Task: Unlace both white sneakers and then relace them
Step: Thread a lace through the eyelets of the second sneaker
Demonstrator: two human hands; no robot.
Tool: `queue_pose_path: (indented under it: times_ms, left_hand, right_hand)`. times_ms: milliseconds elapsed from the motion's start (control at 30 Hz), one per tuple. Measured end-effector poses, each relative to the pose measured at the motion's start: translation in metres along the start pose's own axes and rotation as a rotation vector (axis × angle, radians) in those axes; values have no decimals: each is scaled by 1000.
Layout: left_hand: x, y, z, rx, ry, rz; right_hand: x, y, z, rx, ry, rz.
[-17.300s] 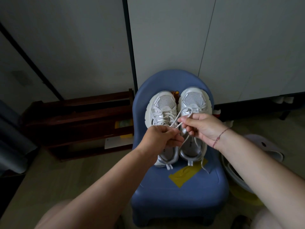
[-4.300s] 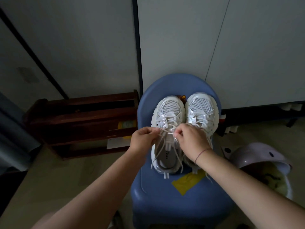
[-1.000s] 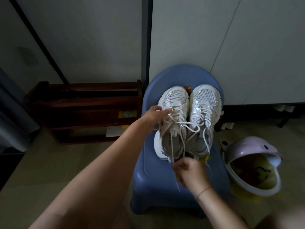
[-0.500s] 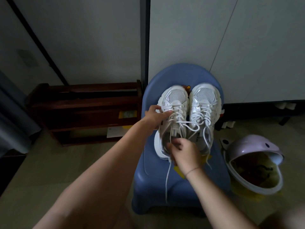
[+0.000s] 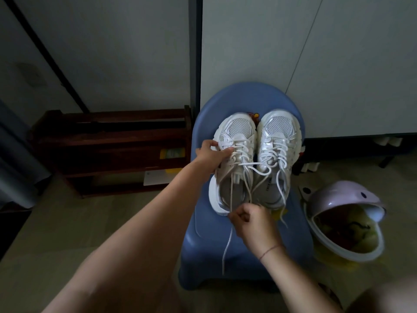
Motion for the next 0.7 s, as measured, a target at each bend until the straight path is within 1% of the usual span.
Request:
queue_pose_path:
  times_ms: [33, 133, 167, 200, 367, 467, 533, 633, 700]
  left_hand:
    - [-1, 0, 0, -4, -6, -14]
    - [-5, 2, 1, -5, -15, -27]
    - [-5, 2, 2, -10, -13, -22]
    - [-6, 2, 2, -13, -14, -18]
    - [-5, 2, 2, -12, -25, -19]
    - [-3, 1, 1, -12, -18, -12]
    - [-3, 1, 0, -10, -15, -10]
    - [-3, 1, 0, -2, -18, -7]
    - [-3, 1, 0, 7, -16, -8]
  right_hand:
    - [-2, 5, -3, -23, -7, -51]
    - [-13, 32, -12, -39, -33, -317]
    - [-17, 36, -13, -25, -48, -357]
    - [-21, 38, -14, -1, -60, -362]
    - [-37, 38, -10, 312, -114, -275]
    - [-35, 38, -4, 415, -72, -198]
    - [-27, 34, -2, 391, -30, -145]
    - [-8, 27, -8, 246, 14, -84]
    - [7, 18, -19, 172, -38, 17]
Point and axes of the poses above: each hand's wrist, its own x-axis away from the middle knuckle, its own y-axis out of the back of the hand, z = x × y, the point moved 7 cm from there along -x, towards the middle knuckle, and after that the axes turned 13 degrees about y, right-handed, at the moved point
